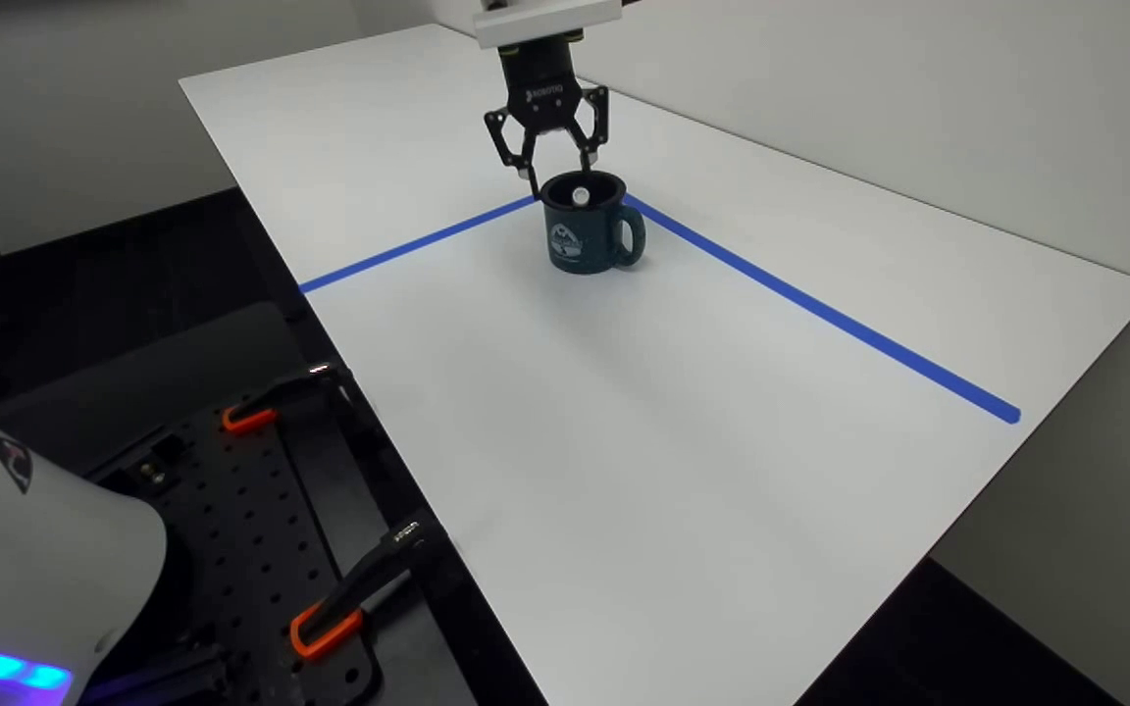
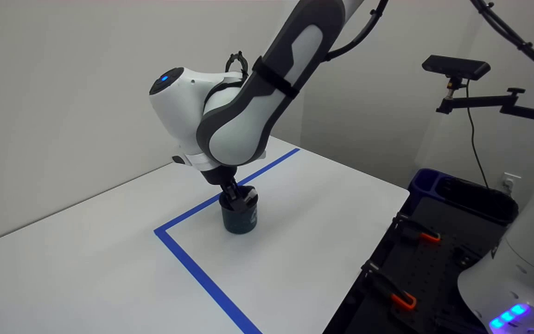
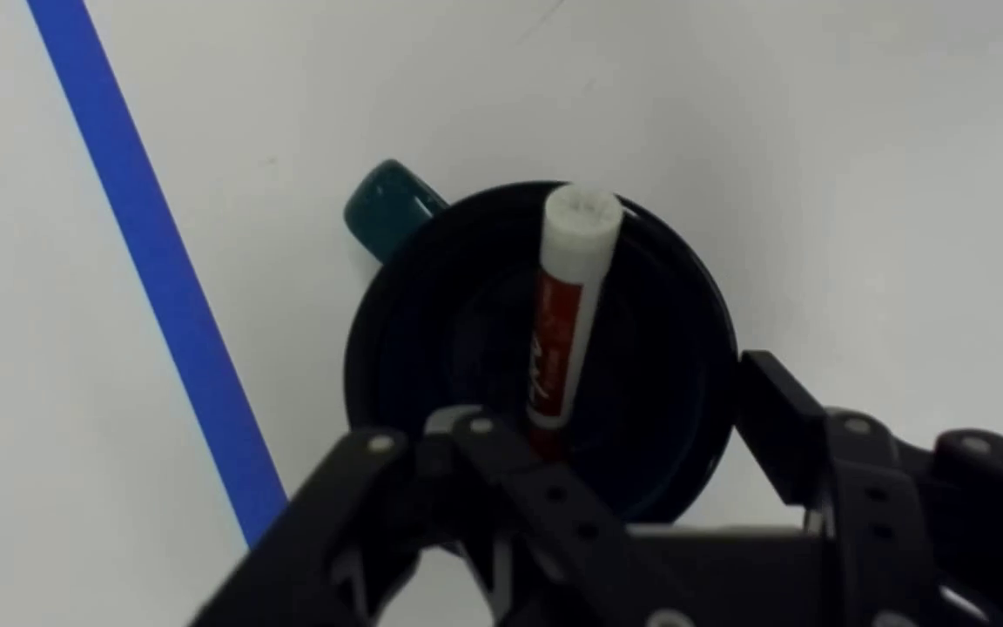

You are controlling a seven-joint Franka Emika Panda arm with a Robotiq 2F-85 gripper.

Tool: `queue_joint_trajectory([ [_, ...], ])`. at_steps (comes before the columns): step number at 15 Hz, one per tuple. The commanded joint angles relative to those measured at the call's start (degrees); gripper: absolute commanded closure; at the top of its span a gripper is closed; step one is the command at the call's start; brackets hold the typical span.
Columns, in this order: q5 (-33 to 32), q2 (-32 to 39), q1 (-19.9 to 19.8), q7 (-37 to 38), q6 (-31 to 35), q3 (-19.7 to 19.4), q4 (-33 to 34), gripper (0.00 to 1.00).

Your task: Remove the marker from the mug

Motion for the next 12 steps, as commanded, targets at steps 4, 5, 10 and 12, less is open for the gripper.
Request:
queue_joint_trajectory([
  [4, 0.3, 0.02, -0.1, -2.51, -1.12, -0.76, 1.85, 0.28],
  [5, 0.47, -0.2, -0.29, -2.86, -1.19, -0.71, 1.87, 0.24],
  [10, 0.58, -0.93, -0.69, -4.47, -1.49, -0.89, 3.14, 0.17],
  [12, 0.47, -0.53, -0.77, -4.6, -1.61, -1.19, 4.0, 0.17],
])
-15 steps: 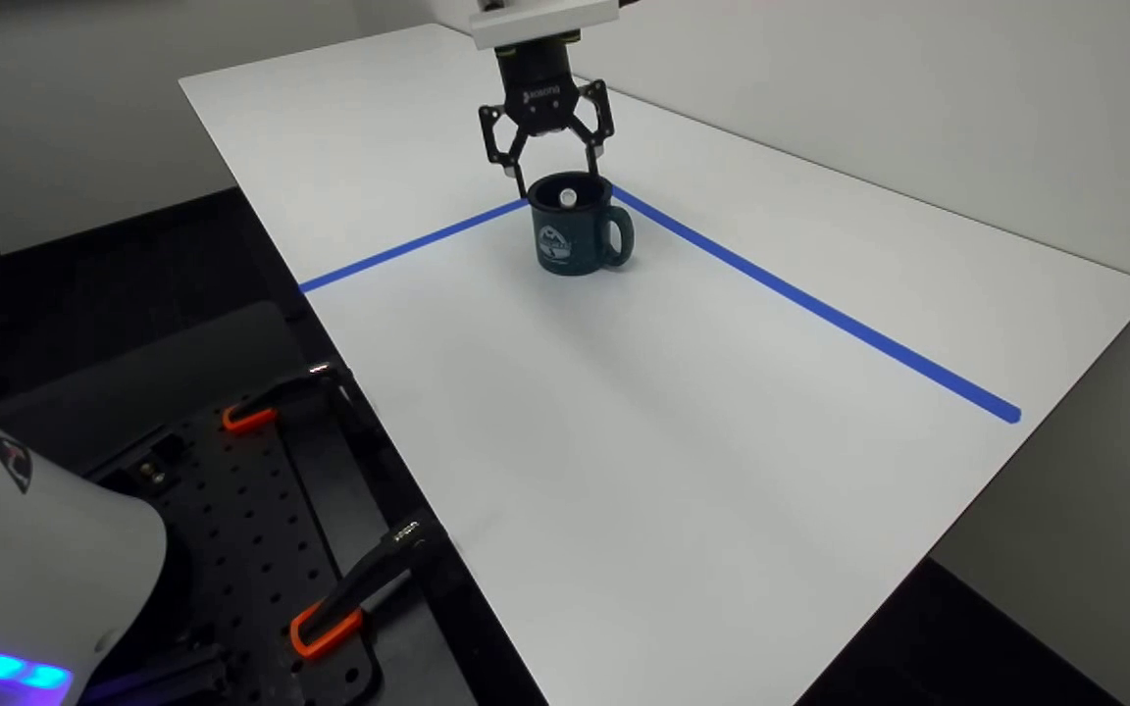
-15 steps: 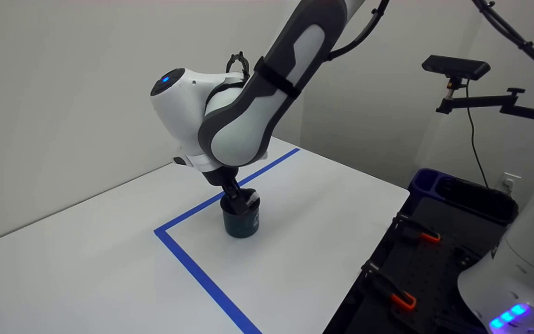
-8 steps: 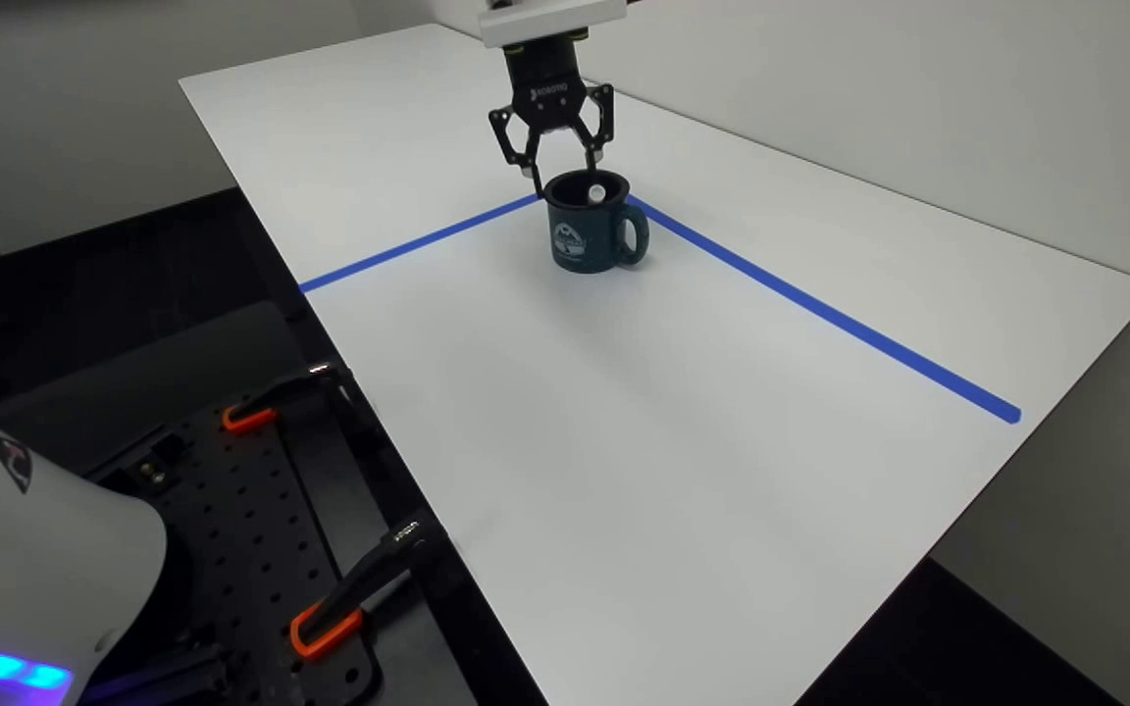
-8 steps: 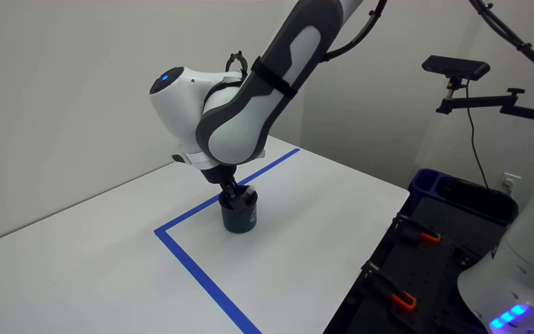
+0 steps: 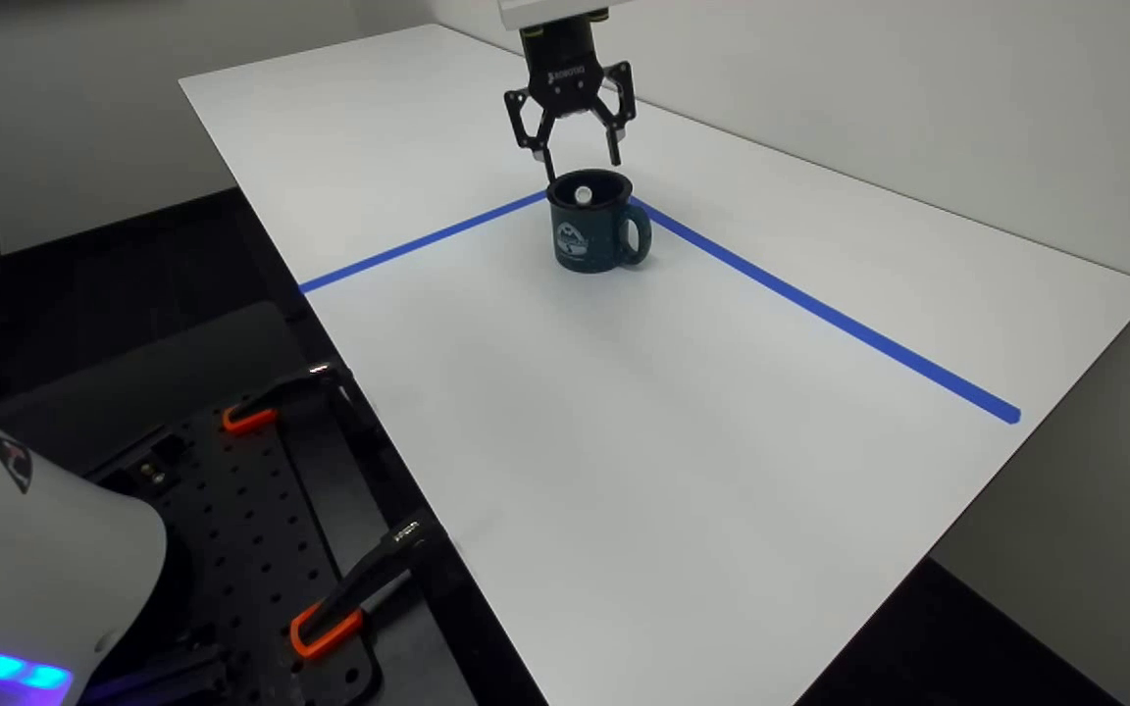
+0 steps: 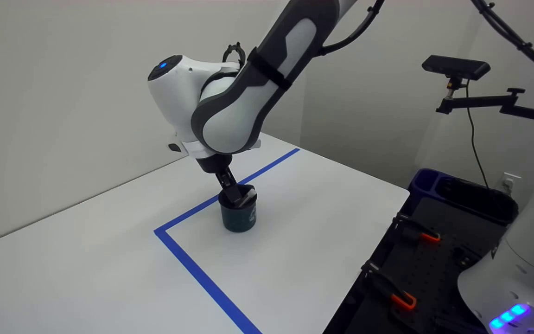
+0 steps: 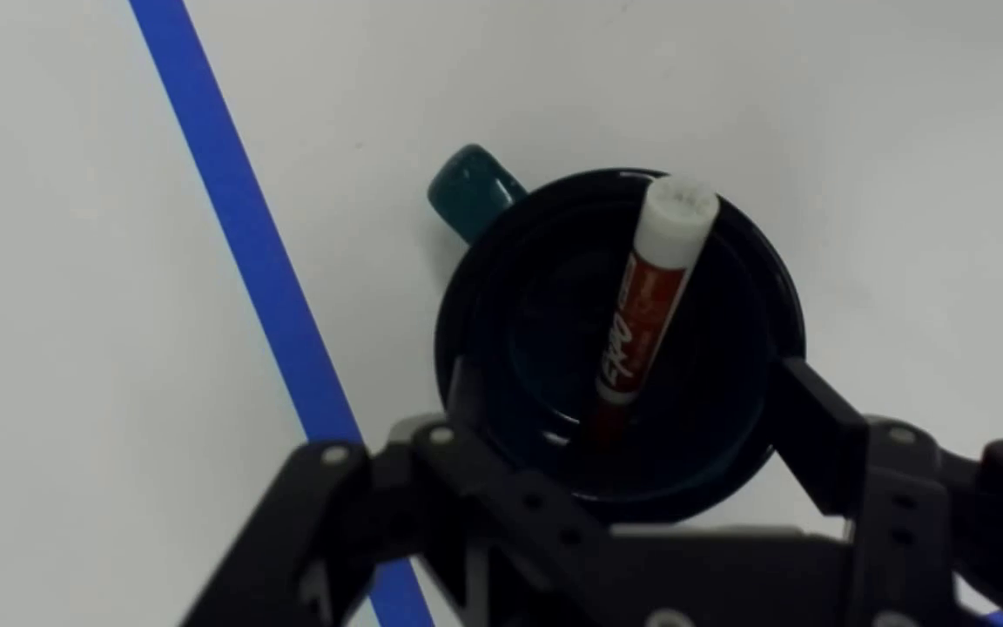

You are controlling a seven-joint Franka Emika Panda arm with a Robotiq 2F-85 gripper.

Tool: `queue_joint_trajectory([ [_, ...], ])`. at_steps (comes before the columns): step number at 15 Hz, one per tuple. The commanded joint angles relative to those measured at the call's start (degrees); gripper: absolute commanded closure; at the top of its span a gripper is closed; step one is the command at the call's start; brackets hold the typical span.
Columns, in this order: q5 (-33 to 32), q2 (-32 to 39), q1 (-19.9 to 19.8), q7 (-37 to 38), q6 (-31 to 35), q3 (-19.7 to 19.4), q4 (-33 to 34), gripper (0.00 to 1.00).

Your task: Remove the marker from the mug

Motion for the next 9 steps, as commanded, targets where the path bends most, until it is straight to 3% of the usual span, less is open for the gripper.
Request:
queue_joint_trajectory([
  [1, 0.35, -0.31, -0.08, -2.17, -1.49, -0.65, 1.38, 0.17],
  [9, 0.6, 0.87, -0.65, -2.14, -1.25, -1.3, 1.93, 0.26],
])
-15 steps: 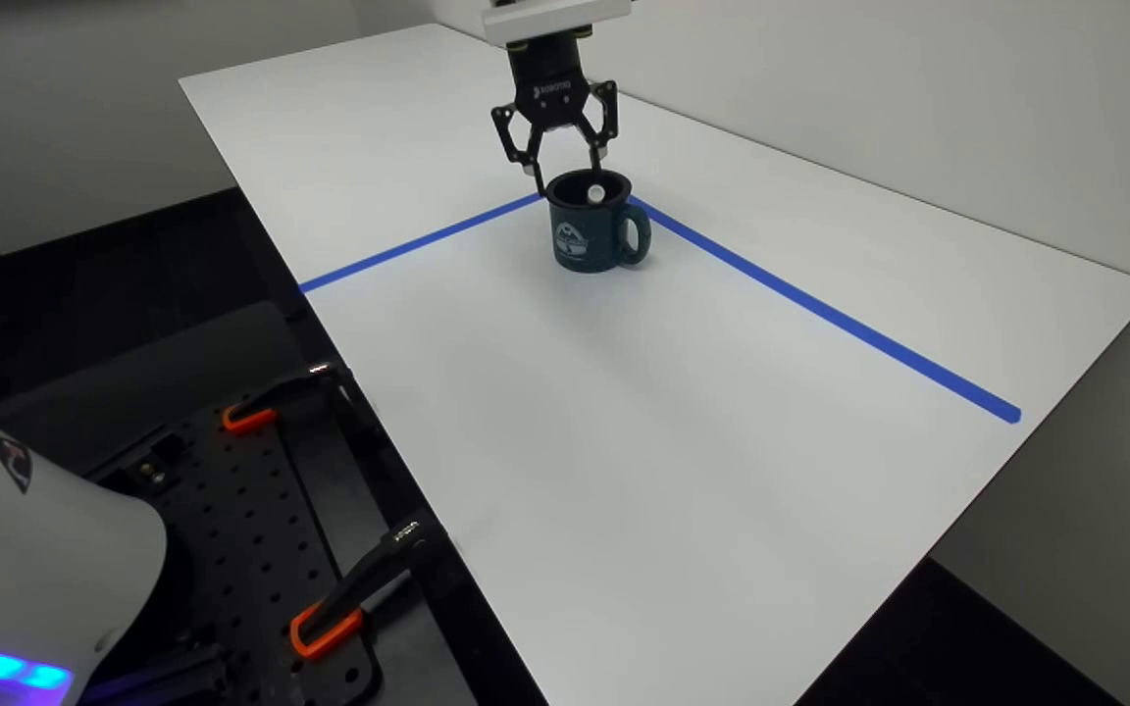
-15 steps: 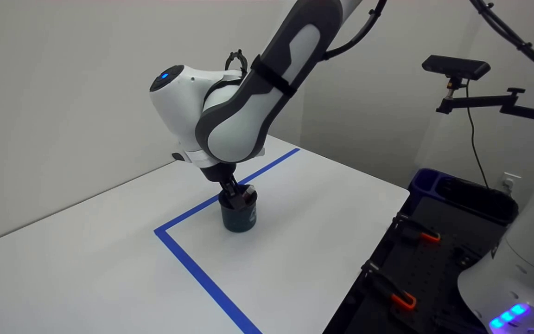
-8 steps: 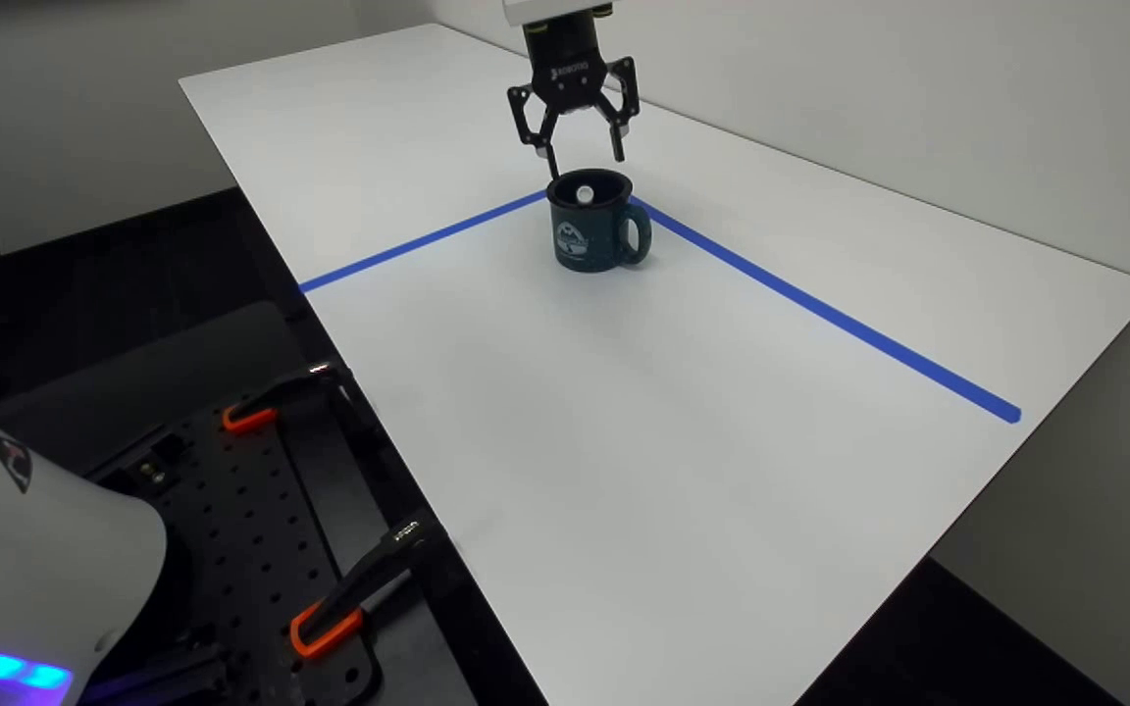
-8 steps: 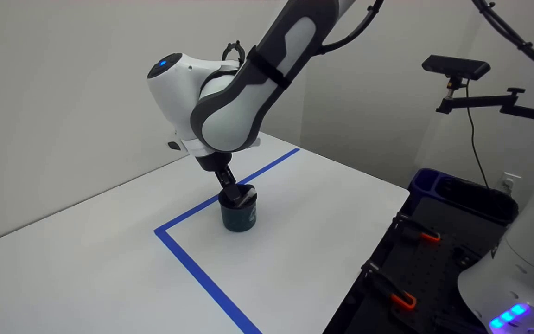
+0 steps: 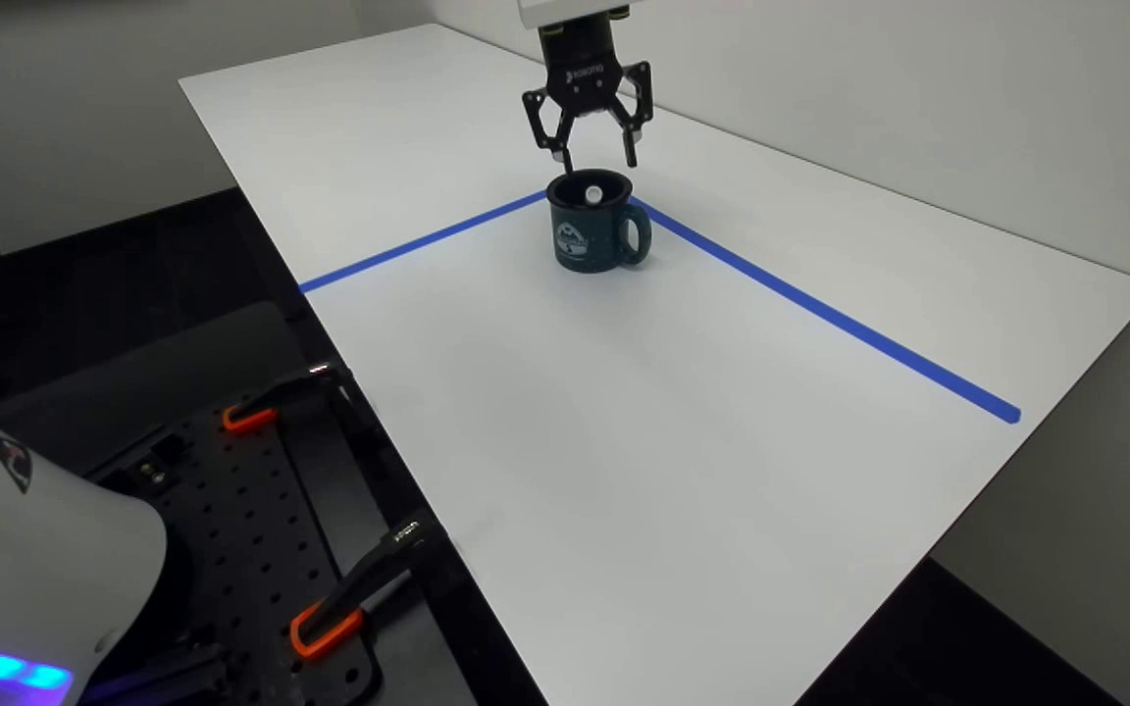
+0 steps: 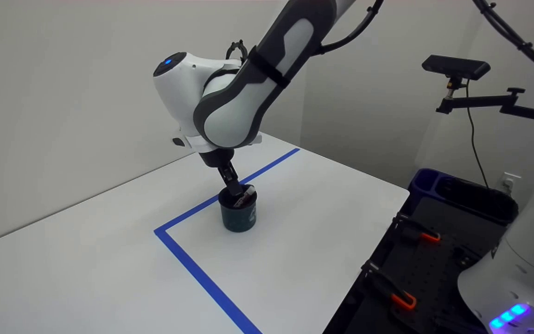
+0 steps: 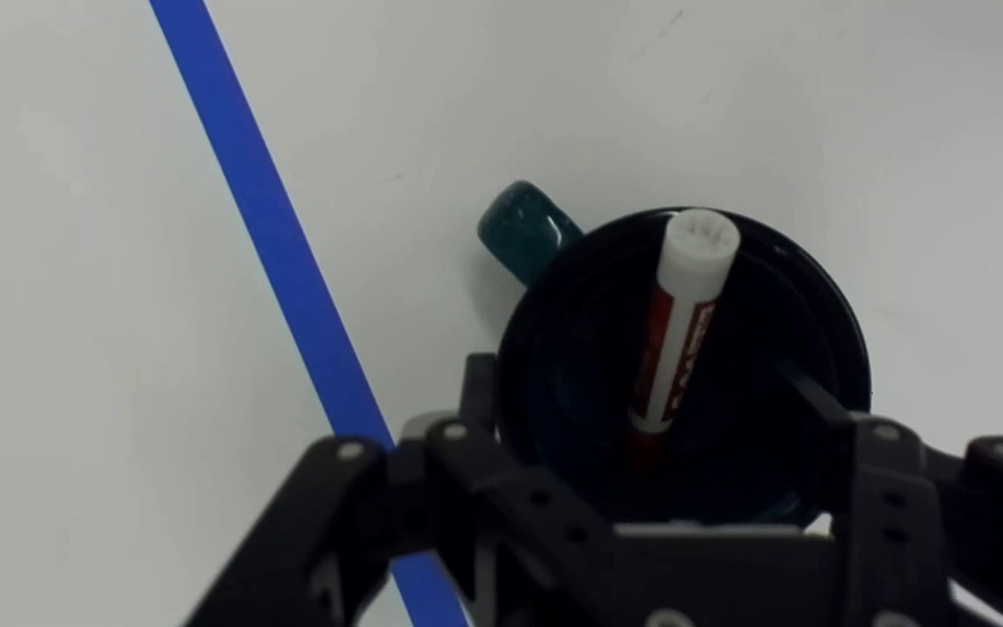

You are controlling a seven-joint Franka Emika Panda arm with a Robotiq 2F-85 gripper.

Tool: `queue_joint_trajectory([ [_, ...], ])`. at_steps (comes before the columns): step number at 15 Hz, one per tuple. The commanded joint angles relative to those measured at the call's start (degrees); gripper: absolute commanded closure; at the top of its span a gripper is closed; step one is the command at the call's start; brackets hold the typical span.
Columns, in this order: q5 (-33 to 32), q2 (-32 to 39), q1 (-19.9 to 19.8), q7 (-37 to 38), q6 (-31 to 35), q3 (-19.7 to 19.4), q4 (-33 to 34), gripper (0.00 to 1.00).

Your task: Remove the marker from the mug

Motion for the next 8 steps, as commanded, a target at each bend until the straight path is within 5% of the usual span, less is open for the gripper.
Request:
queue_joint_trajectory([
  [1, 0.68, 0.45, 0.03, -1.65, -1.2, -0.15, 0.86, 0.34],
  [4, 0.93, 0.67, 0.0, -1.71, -1.29, 0.0, 0.7, 0.48],
  [8, 1.12, 0.66, 0.13, -1.61, -1.38, 0.15, 0.45, 0.37],
])
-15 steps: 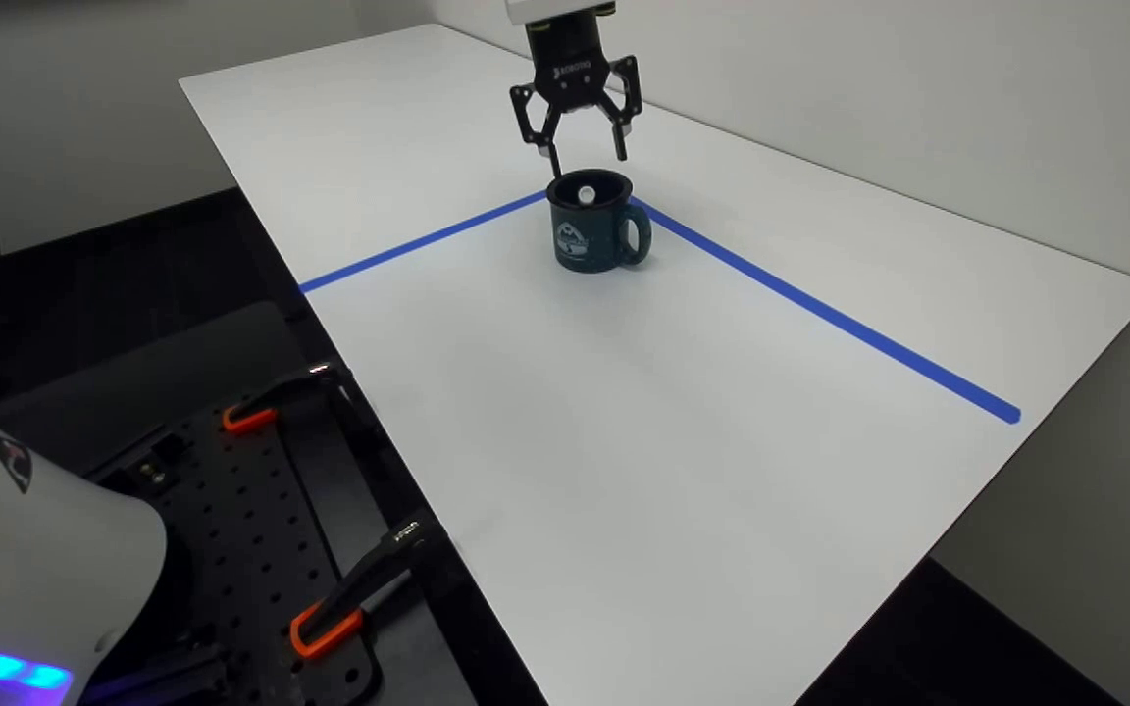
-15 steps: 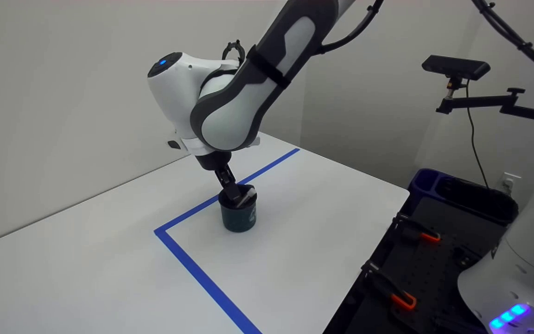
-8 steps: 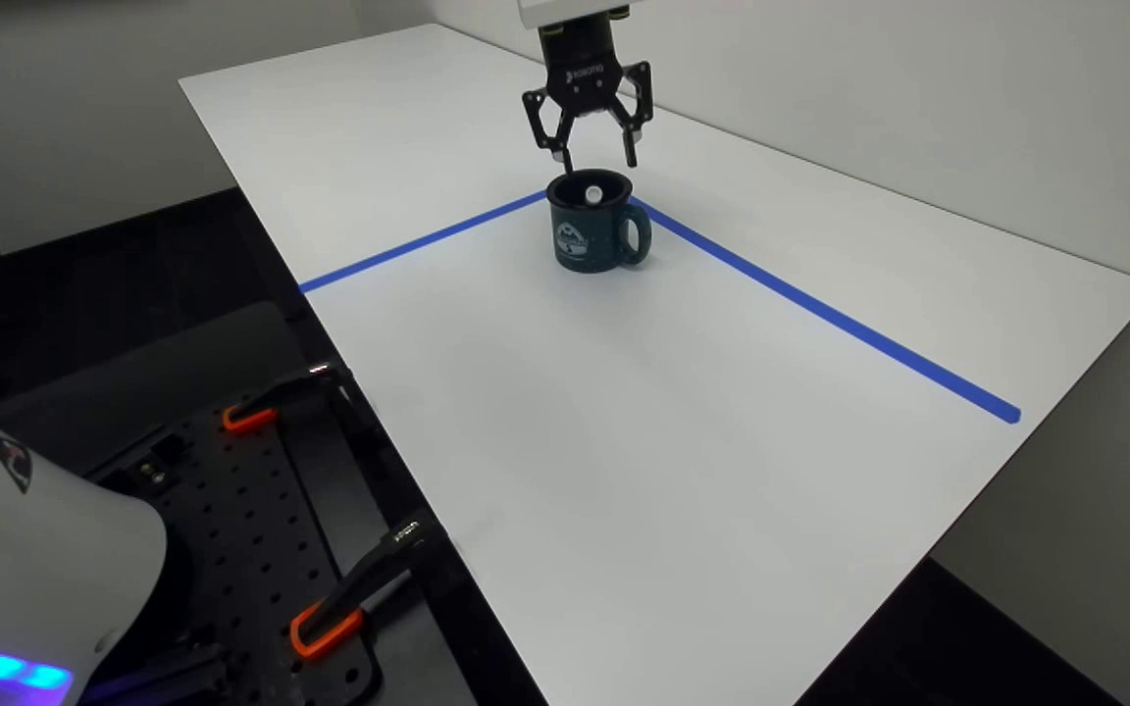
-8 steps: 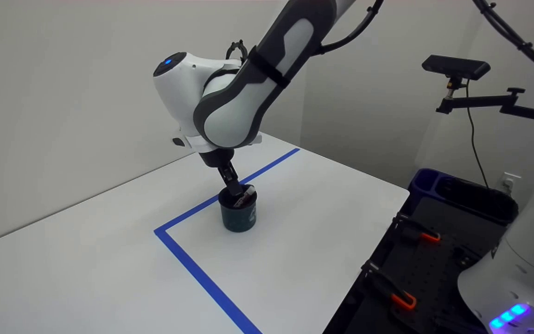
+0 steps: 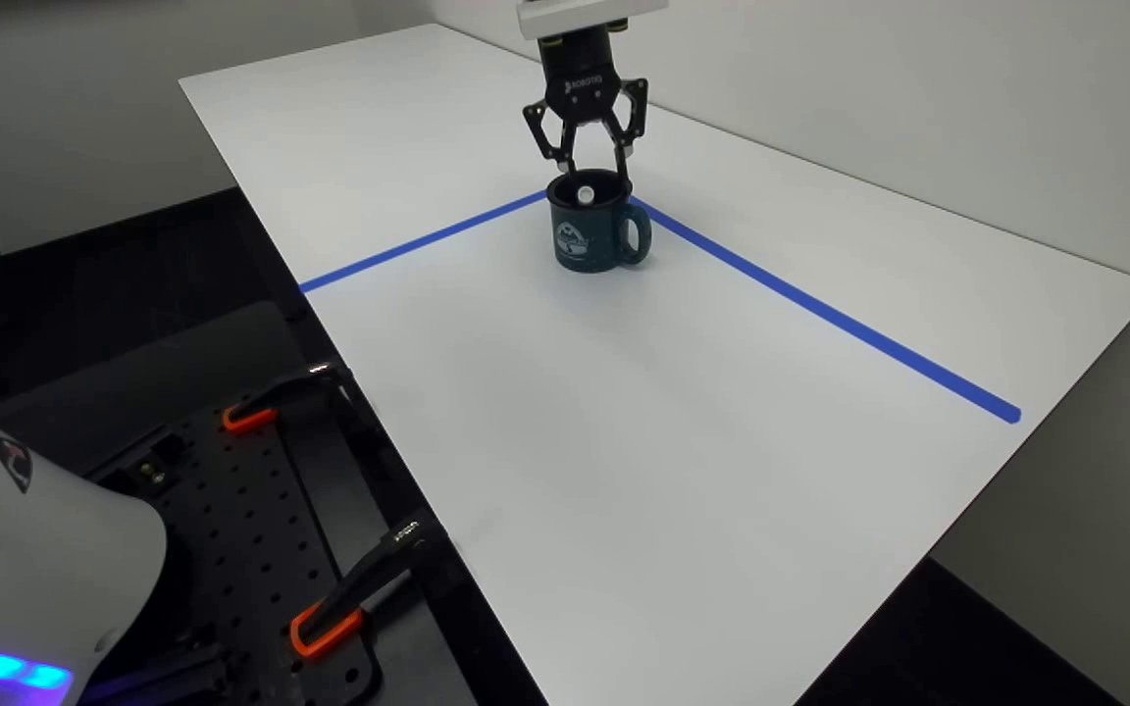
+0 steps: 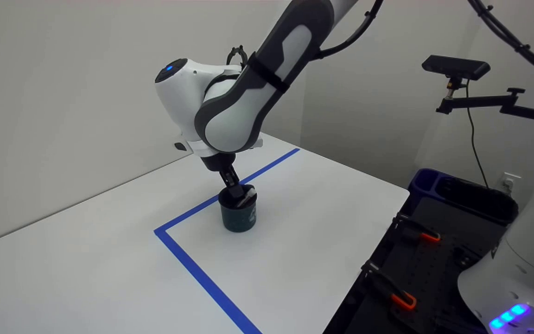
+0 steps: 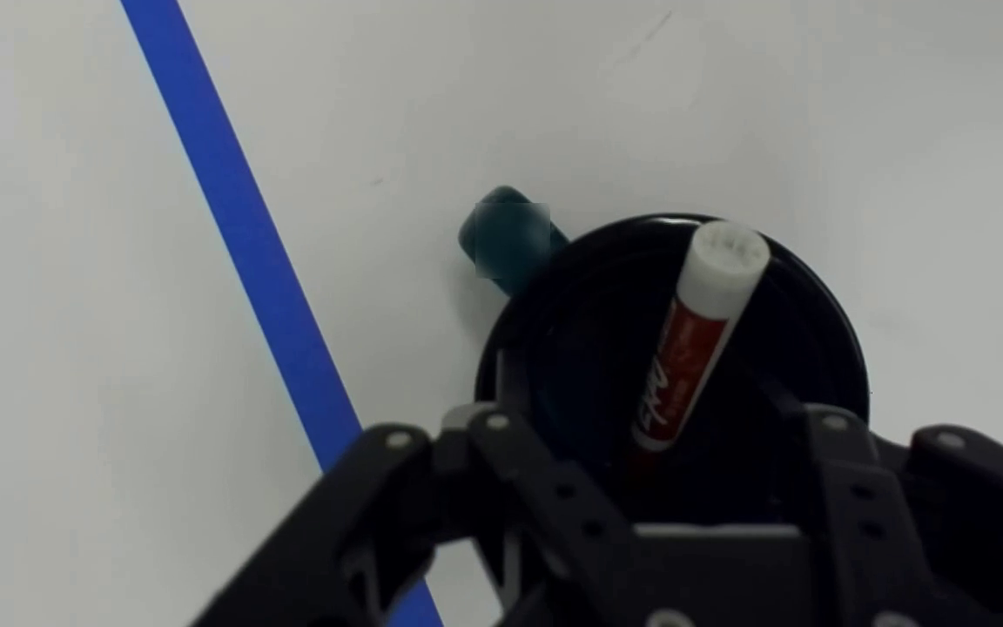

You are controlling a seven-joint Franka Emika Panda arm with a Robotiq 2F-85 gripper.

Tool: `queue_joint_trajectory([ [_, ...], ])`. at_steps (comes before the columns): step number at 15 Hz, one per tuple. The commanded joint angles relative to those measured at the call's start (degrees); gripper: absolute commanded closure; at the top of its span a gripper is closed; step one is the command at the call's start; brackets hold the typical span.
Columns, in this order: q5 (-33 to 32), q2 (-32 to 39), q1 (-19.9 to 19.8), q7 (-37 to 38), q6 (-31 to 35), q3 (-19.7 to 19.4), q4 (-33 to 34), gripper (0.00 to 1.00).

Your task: Remove the marker from the mug

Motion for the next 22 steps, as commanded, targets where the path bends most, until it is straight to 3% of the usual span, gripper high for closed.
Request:
queue_joint_trajectory([
  [1, 1.08, -0.22, 0.16, -1.63, -1.38, 0.19, 0.4, 0.4],
  [2, 1.14, -0.16, 0.19, -1.55, -1.38, 0.22, 0.3, 0.38],
  [6, 1.34, 0.25, 0.23, -1.41, -1.45, 0.27, 0.23, 0.51],
  [14, 1.61, 1.44, 0.09, -1.4, -1.75, 0.23, 0.29, 0.46],
  [15, 1.57, 1.58, 0.11, -1.33, -1.81, 0.19, 0.32, 0.5],
  [16, 1.55, 1.67, 0.13, -1.29, -1.87, 0.18, 0.4, 0.71],
  [17, 1.56, 1.74, 0.15, -1.32, -1.99, 0.2, 0.55, 0.73],
  [20, 1.51, 1.59, 0.21, -1.33, -2.12, 0.21, 0.68, 0.97],
  [21, 1.42, 1.5, 0.28, -1.28, -2.21, 0.18, 0.69, 1.0],
  [22, 1.32, 1.25, 0.29, -1.3, -2.25, 0.16, 0.41, 0.95],
])
